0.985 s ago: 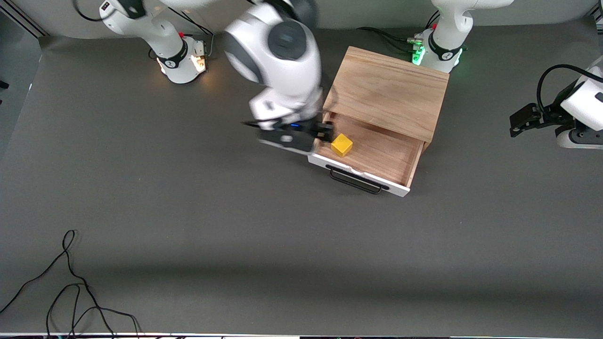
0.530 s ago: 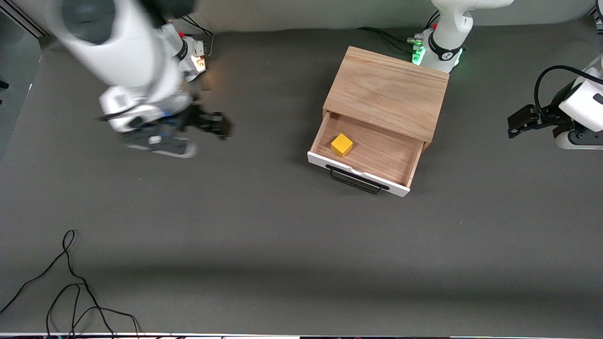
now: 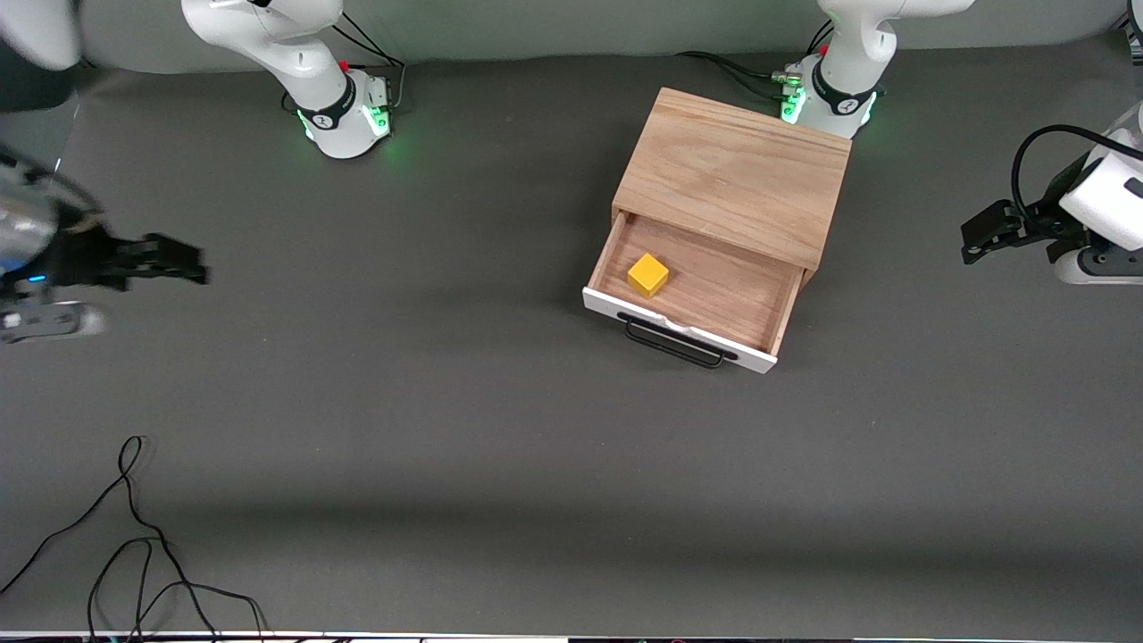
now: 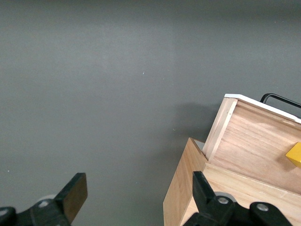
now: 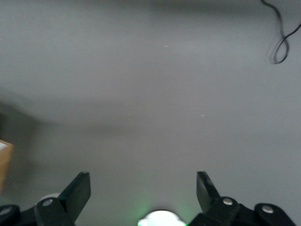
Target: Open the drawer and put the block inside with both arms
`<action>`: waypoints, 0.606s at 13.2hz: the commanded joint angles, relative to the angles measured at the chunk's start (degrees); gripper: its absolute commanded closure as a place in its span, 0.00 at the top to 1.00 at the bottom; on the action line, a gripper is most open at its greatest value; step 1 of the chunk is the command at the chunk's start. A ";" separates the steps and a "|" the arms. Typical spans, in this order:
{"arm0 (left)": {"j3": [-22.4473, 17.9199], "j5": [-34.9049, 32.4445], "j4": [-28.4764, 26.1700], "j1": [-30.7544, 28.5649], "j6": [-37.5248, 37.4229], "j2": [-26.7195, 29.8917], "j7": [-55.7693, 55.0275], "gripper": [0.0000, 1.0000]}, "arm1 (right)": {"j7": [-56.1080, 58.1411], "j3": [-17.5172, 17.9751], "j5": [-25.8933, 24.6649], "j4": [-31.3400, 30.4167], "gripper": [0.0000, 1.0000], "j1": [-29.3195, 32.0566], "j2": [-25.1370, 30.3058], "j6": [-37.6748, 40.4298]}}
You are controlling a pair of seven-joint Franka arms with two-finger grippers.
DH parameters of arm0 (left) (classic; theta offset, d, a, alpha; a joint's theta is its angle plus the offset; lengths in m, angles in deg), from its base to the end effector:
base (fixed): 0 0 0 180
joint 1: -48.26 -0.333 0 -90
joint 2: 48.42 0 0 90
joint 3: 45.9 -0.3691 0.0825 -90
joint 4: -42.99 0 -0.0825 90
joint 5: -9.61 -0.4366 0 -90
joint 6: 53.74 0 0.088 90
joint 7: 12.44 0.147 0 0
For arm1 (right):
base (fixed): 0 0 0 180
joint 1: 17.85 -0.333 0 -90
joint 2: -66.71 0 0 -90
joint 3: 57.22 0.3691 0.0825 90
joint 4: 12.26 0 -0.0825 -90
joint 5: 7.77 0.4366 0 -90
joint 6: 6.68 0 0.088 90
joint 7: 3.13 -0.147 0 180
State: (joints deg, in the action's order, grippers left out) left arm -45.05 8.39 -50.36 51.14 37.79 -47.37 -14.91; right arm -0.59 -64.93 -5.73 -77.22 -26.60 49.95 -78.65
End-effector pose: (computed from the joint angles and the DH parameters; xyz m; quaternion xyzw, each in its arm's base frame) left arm 0.6002 -0.0361 0.6203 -0.9999 0.0113 0.0061 0.0111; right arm 0.6660 0.0340 0.6487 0.9958 0.0364 -0.0838 0.0011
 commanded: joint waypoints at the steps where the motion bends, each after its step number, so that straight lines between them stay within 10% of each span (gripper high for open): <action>1: -0.50 0.07 0.53 0.64 -1.35 0.44 1.14 1.00 | 6.15 -4.05 -0.47 -0.96 1.00 0.04 -0.64 -0.72; 8: -0.50 0.07 0.53 0.64 -1.35 0.36 1.15 1.00 | 7.92 -4.24 -0.11 -1.22 1.00 1.28 -1.52 -0.72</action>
State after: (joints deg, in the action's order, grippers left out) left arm -45.05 8.39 -50.30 51.14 37.43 -47.36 -14.51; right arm 6.14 -69.12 -5.72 -78.26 -25.31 48.30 -78.89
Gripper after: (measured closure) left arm 0.000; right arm 0.000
